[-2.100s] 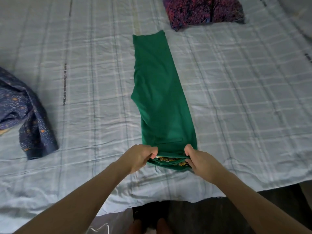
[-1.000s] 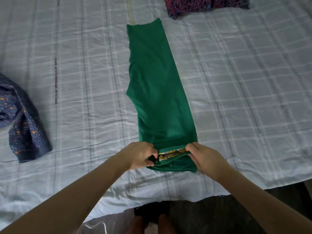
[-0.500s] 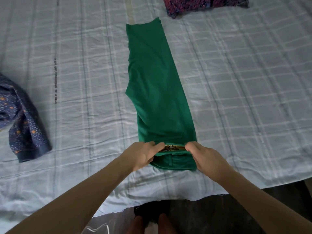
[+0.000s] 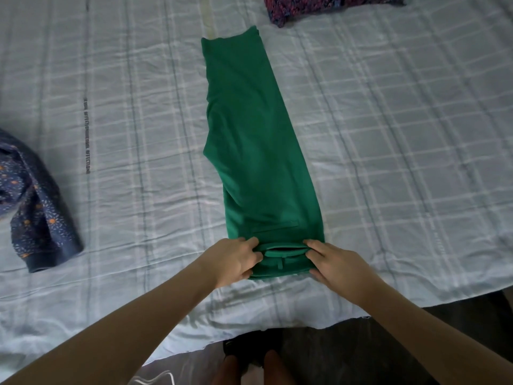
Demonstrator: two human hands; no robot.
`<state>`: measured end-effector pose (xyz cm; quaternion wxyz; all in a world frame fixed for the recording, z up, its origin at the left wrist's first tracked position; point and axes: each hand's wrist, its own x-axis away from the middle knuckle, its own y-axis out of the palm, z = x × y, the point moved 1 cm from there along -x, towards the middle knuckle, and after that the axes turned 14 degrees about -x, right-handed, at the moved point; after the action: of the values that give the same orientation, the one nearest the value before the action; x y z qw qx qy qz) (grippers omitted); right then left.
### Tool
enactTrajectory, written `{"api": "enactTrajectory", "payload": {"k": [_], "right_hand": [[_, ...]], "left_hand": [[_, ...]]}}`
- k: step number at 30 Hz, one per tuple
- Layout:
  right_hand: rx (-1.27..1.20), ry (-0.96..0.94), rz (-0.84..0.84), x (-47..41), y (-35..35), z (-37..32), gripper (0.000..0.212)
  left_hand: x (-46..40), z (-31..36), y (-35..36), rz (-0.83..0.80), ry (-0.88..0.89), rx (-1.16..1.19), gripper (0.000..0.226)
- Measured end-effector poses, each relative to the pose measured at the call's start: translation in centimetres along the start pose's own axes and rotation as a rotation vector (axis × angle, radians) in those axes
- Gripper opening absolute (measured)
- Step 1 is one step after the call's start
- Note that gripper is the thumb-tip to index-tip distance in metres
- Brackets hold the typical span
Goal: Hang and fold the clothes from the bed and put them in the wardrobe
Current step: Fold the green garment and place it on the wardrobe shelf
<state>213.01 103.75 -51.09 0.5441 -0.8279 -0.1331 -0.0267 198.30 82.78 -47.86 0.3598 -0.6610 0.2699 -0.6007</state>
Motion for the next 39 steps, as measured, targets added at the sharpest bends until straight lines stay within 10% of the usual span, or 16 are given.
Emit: {"api": "enactTrajectory", "payload": {"k": [13, 29, 39], "right_hand": [[-0.049, -0.046, 0.075, -0.8, -9.6, -2.3, 0.036], [0.033, -0.311, 0.532, -9.9, -49.7, -14.3, 0.022], [0.249, -0.422, 0.449, -9.1, -46.8, -16.5, 0.041]], "left_hand": [[5.2, -3.2, -10.3, -0.094, -0.091, -0.094, 0.025], [28.0, -17.4, -42.5, 0.512, -0.337, -0.312, 0.030], [29.6, -17.5, -38.1, 0.402, -0.333, -0.172, 0.028]]}}
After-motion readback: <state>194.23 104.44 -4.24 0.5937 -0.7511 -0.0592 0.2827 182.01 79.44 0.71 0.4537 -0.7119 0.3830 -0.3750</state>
